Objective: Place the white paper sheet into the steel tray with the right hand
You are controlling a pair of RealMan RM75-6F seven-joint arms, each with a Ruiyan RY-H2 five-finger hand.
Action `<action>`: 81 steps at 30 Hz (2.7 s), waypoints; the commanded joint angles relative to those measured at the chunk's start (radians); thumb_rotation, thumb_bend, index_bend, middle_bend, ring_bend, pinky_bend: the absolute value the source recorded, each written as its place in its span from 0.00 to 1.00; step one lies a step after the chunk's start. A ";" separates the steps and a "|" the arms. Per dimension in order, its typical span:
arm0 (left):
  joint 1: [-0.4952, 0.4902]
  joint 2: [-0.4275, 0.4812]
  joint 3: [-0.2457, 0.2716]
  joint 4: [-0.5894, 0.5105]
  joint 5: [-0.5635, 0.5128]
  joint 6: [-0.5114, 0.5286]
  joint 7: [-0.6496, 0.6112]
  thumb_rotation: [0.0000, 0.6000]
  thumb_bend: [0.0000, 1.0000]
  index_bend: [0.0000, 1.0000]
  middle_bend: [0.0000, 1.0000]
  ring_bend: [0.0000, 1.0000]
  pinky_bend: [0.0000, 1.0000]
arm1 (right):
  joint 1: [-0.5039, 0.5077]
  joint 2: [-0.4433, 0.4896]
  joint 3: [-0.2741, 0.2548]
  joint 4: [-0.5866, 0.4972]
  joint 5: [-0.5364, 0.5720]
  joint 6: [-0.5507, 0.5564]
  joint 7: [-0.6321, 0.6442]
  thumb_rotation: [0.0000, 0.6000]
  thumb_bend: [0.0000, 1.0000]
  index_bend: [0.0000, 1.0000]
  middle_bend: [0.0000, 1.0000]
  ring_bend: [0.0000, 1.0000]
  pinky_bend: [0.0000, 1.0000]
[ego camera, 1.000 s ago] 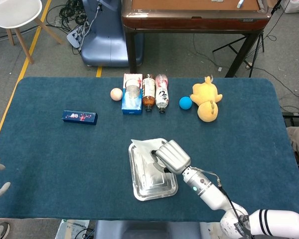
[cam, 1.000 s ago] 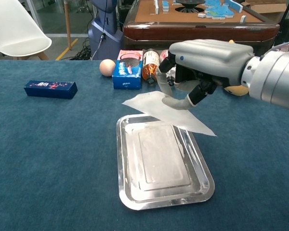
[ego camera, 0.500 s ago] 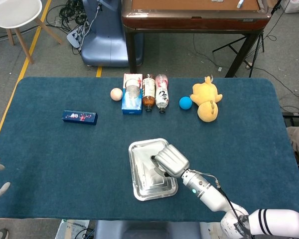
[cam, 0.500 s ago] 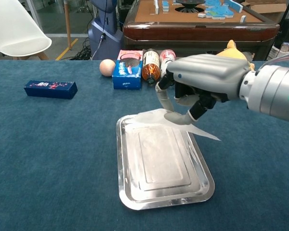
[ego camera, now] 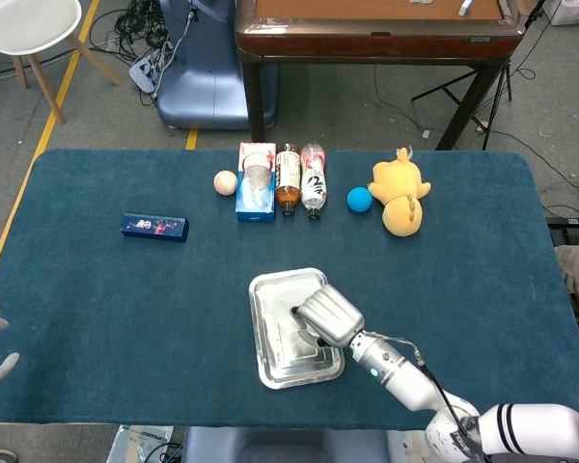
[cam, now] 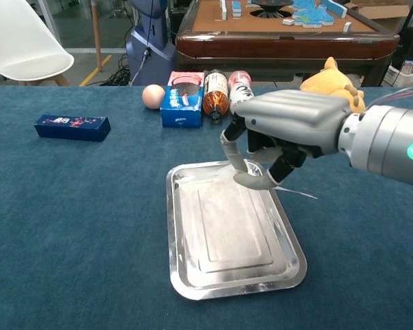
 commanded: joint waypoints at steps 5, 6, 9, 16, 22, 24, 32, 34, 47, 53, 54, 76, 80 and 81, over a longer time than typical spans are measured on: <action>0.004 0.006 -0.004 -0.001 -0.008 0.004 -0.003 1.00 0.16 0.44 0.32 0.34 0.59 | 0.006 -0.004 -0.001 0.003 0.005 -0.005 0.027 1.00 0.42 0.63 1.00 1.00 1.00; 0.005 0.008 -0.003 -0.003 -0.011 0.002 -0.002 1.00 0.16 0.44 0.32 0.34 0.59 | 0.007 -0.003 0.000 0.002 0.005 -0.006 0.031 1.00 0.42 0.63 1.00 1.00 1.00; 0.006 0.014 -0.006 -0.008 -0.020 0.000 -0.001 1.00 0.16 0.44 0.32 0.34 0.59 | 0.010 0.004 -0.002 -0.003 0.006 -0.012 0.044 1.00 0.41 0.62 1.00 1.00 1.00; 0.013 0.017 -0.017 -0.011 -0.037 0.012 0.015 1.00 0.16 0.46 0.32 0.34 0.59 | 0.013 0.010 -0.014 -0.003 0.003 -0.019 0.062 1.00 0.39 0.58 1.00 1.00 1.00; 0.016 0.018 -0.025 -0.013 -0.053 0.014 0.019 1.00 0.16 0.48 0.32 0.34 0.59 | 0.014 0.009 -0.023 0.004 -0.001 -0.024 0.076 1.00 0.36 0.54 1.00 1.00 1.00; 0.017 0.019 -0.026 -0.013 -0.054 0.014 0.019 1.00 0.16 0.48 0.32 0.34 0.59 | 0.014 0.007 -0.025 0.007 -0.002 -0.024 0.080 1.00 0.34 0.52 1.00 1.00 1.00; 0.018 0.022 -0.027 -0.015 -0.058 0.011 0.022 1.00 0.16 0.48 0.32 0.34 0.59 | 0.015 -0.012 -0.035 0.017 -0.006 -0.028 0.096 1.00 0.26 0.48 1.00 1.00 1.00; 0.019 0.023 -0.028 -0.016 -0.060 0.011 0.022 1.00 0.16 0.48 0.32 0.34 0.59 | 0.015 -0.016 -0.038 0.018 -0.009 -0.028 0.098 1.00 0.22 0.47 1.00 1.00 1.00; 0.022 0.029 -0.031 -0.023 -0.067 0.009 0.027 1.00 0.16 0.48 0.32 0.34 0.59 | 0.019 -0.035 -0.047 0.027 -0.018 -0.036 0.116 1.00 0.00 0.39 1.00 1.00 1.00; 0.023 0.029 -0.031 -0.023 -0.066 0.009 0.028 1.00 0.16 0.48 0.32 0.34 0.59 | 0.018 -0.030 -0.049 0.022 -0.020 -0.038 0.127 1.00 0.00 0.34 1.00 1.00 1.00; 0.023 0.029 -0.031 -0.023 -0.066 0.009 0.028 1.00 0.16 0.48 0.32 0.34 0.59 | 0.018 -0.030 -0.049 0.021 -0.020 -0.039 0.131 1.00 0.00 0.33 1.00 1.00 1.00; 0.024 0.030 -0.031 -0.024 -0.064 0.007 0.024 1.00 0.16 0.48 0.32 0.34 0.59 | -0.046 0.019 -0.070 0.023 -0.099 0.082 0.126 1.00 0.00 0.35 1.00 1.00 1.00; 0.020 0.026 -0.029 -0.022 -0.058 0.002 0.031 1.00 0.16 0.48 0.32 0.34 0.59 | -0.100 0.055 -0.081 0.009 -0.134 0.182 0.075 1.00 0.00 0.43 0.94 0.96 1.00; 0.019 0.024 -0.027 -0.021 -0.056 0.000 0.032 1.00 0.16 0.48 0.32 0.34 0.59 | -0.112 0.062 -0.083 0.007 -0.142 0.204 0.063 1.00 0.00 0.45 0.91 0.94 1.00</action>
